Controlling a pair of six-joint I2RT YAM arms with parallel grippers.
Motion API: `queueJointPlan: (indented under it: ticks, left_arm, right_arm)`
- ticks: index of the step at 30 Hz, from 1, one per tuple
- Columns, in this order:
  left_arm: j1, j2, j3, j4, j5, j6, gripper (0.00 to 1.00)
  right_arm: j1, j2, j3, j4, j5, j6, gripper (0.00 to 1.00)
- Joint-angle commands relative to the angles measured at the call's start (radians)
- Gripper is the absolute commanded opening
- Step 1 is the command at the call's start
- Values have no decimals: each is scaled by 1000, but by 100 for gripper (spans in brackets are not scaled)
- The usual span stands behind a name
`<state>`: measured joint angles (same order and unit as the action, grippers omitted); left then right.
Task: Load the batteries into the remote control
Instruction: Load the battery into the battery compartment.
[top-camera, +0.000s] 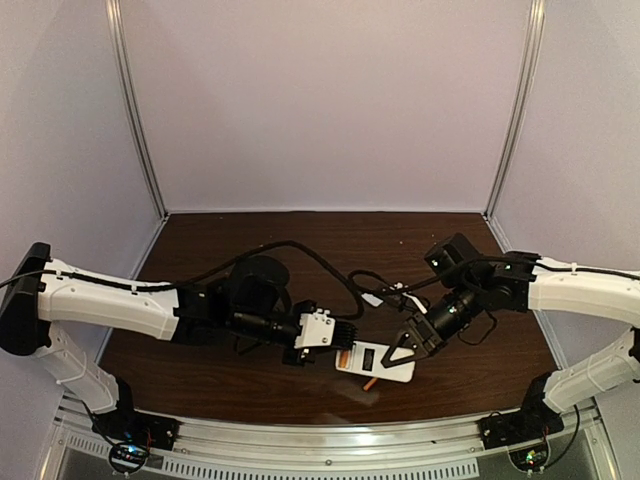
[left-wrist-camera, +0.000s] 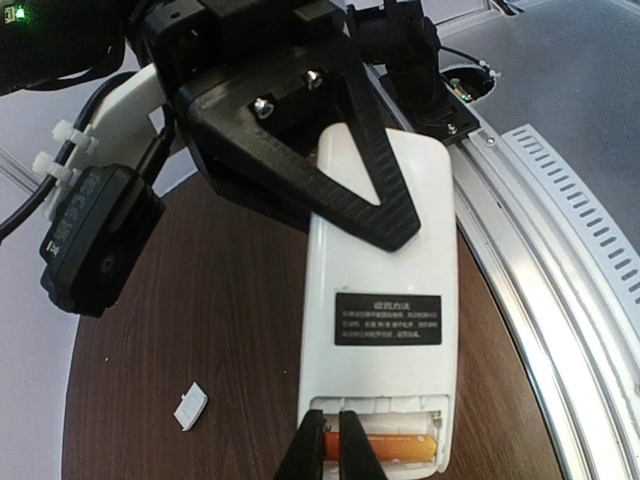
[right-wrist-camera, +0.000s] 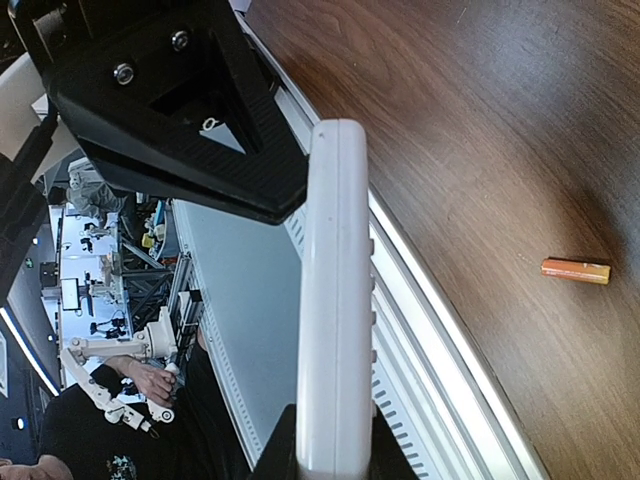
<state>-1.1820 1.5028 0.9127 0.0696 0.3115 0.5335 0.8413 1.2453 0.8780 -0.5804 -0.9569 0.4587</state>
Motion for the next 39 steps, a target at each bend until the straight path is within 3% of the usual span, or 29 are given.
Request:
queueJointPlan:
  ticks: [1, 29, 39]
  left_arm:
    - [-20, 62, -37, -219, 30, -3, 6]
    - [-19, 25, -101, -265, -115, 19, 4]
    - [-19, 25, -108, -314, -64, 8, 3]
  right_arm:
    - [-15, -86, 42, 266, -112, -22, 0]
    - [-18, -144, 16, 421, -200, 81, 0]
    - [-17, -165, 18, 437, -189, 87, 0]
